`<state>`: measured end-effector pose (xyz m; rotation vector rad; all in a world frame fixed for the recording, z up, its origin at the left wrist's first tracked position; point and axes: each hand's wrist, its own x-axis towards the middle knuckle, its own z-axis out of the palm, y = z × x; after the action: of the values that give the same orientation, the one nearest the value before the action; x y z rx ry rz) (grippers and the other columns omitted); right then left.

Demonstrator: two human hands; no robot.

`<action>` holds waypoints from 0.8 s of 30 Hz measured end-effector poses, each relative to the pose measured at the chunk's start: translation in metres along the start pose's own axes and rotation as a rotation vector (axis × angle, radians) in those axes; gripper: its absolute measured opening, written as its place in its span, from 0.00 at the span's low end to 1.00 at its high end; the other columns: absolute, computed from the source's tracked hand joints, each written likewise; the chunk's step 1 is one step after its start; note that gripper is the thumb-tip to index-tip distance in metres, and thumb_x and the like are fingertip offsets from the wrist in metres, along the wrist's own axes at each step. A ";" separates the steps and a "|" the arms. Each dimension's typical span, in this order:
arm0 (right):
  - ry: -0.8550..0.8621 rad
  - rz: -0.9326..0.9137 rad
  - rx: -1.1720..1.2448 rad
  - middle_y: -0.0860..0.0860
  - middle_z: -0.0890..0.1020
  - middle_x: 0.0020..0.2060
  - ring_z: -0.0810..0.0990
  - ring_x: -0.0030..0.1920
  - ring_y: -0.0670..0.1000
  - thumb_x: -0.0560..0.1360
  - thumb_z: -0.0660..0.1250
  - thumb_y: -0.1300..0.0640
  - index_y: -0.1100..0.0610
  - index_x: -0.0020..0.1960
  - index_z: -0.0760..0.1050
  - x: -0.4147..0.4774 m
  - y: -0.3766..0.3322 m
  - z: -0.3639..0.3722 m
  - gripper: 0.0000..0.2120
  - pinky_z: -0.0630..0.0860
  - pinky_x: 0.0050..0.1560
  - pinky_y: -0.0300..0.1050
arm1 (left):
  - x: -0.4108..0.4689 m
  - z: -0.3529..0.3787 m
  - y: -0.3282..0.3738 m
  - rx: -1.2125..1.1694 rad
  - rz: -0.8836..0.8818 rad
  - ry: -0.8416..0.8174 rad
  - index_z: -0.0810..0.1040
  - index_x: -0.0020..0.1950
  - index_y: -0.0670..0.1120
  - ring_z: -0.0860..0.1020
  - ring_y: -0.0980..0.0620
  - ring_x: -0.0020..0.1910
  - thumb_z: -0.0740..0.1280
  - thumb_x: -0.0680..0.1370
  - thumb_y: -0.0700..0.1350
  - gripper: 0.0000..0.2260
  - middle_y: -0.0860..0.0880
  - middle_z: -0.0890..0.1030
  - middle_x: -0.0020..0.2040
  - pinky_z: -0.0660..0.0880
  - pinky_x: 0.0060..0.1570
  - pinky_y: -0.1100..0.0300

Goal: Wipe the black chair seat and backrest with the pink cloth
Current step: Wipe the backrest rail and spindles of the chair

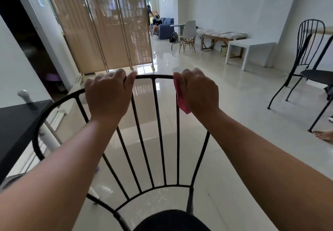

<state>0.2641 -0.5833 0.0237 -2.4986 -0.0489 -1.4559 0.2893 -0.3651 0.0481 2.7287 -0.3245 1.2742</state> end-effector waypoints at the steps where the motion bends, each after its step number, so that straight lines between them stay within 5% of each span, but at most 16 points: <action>1: 0.020 0.054 0.023 0.52 0.73 0.34 0.70 0.28 0.49 0.82 0.54 0.44 0.58 0.43 0.76 -0.005 0.001 0.000 0.22 0.65 0.30 0.40 | 0.000 0.000 0.000 -0.002 0.001 0.008 0.77 0.46 0.43 0.77 0.39 0.40 0.49 0.83 0.62 0.27 0.42 0.80 0.39 0.69 0.48 0.46; 8: 0.072 0.269 0.064 0.53 0.75 0.36 0.69 0.31 0.51 0.81 0.51 0.42 0.59 0.44 0.74 -0.025 0.005 0.002 0.23 0.64 0.33 0.42 | 0.003 0.001 0.011 0.076 -0.068 -0.016 0.76 0.50 0.41 0.78 0.37 0.45 0.47 0.82 0.61 0.27 0.39 0.81 0.45 0.68 0.53 0.44; 13: 0.118 0.366 0.101 0.51 0.72 0.37 0.72 0.31 0.53 0.81 0.52 0.43 0.59 0.45 0.72 -0.040 0.010 0.007 0.21 0.64 0.33 0.43 | 0.005 0.010 0.056 0.038 0.193 -0.045 0.74 0.54 0.44 0.75 0.40 0.49 0.49 0.82 0.61 0.24 0.42 0.79 0.49 0.65 0.51 0.47; 21: 0.224 0.661 0.271 0.54 0.76 0.43 0.72 0.42 0.48 0.82 0.55 0.53 0.62 0.49 0.71 -0.127 0.009 0.041 0.13 0.62 0.39 0.33 | 0.006 0.041 0.065 0.085 0.120 0.080 0.72 0.52 0.44 0.73 0.40 0.47 0.47 0.81 0.65 0.27 0.42 0.75 0.46 0.65 0.53 0.45; 24: 0.162 0.733 0.336 0.51 0.74 0.41 0.74 0.40 0.51 0.82 0.54 0.53 0.60 0.48 0.70 -0.182 0.000 0.062 0.12 0.67 0.40 0.38 | 0.011 0.046 0.064 0.086 0.104 0.067 0.70 0.53 0.44 0.72 0.40 0.50 0.45 0.81 0.65 0.27 0.41 0.75 0.48 0.64 0.55 0.44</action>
<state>0.2260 -0.5516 -0.1621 -1.8243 0.5441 -1.1913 0.3151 -0.4373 0.0275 2.7648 -0.4194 1.4350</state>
